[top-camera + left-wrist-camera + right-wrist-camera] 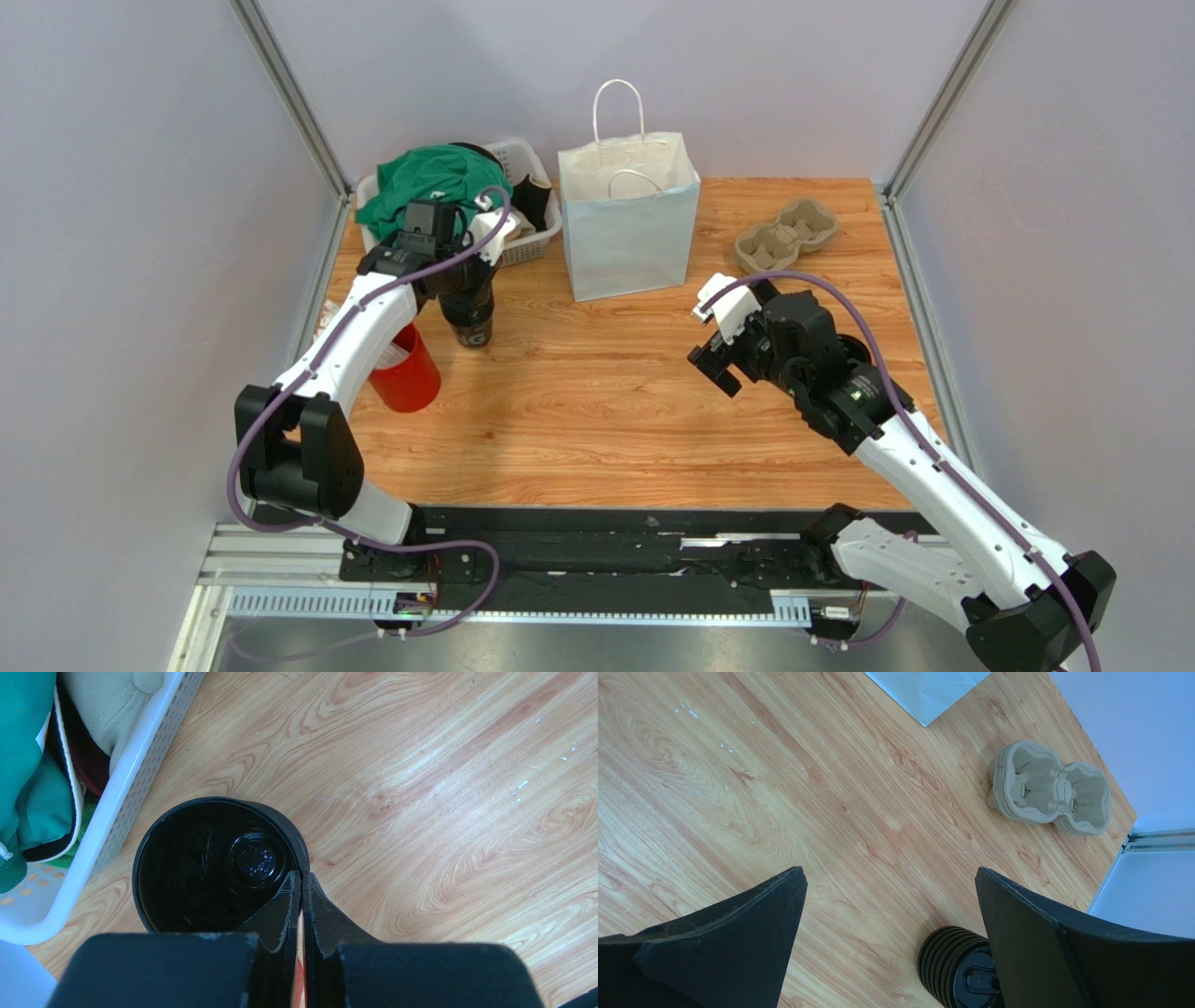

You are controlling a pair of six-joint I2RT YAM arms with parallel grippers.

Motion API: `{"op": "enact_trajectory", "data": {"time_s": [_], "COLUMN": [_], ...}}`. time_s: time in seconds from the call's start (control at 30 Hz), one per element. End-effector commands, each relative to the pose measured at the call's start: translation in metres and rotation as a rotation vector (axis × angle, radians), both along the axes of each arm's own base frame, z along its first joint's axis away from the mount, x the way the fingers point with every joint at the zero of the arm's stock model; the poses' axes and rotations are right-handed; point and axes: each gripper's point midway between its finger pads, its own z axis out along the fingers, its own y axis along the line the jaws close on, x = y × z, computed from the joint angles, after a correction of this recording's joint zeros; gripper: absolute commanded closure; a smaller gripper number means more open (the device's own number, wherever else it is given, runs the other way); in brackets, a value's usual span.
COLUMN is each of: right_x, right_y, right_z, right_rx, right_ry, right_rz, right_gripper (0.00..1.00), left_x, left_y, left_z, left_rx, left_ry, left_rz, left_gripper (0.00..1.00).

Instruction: Pack the takeout coffee

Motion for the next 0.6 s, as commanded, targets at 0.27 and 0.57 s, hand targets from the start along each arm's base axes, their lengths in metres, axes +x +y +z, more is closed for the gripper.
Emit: {"op": "enact_trajectory", "data": {"time_s": [0.27, 0.57], "right_x": [0.006, 0.007], "right_y": [0.003, 0.003], "right_z": [0.013, 0.012], "right_rx": [0.012, 0.009], "right_ry": [-0.064, -0.060], "right_rz": [0.001, -0.001], "right_gripper": [0.02, 0.02], "left_x": [0.016, 0.015], "left_y": [0.007, 0.011], "left_z": [0.041, 0.054], "left_rx": [-0.012, -0.012], "left_ry": [-0.152, -0.209], "left_rz": [0.057, 0.078], "left_gripper": [1.00, 1.00]}}
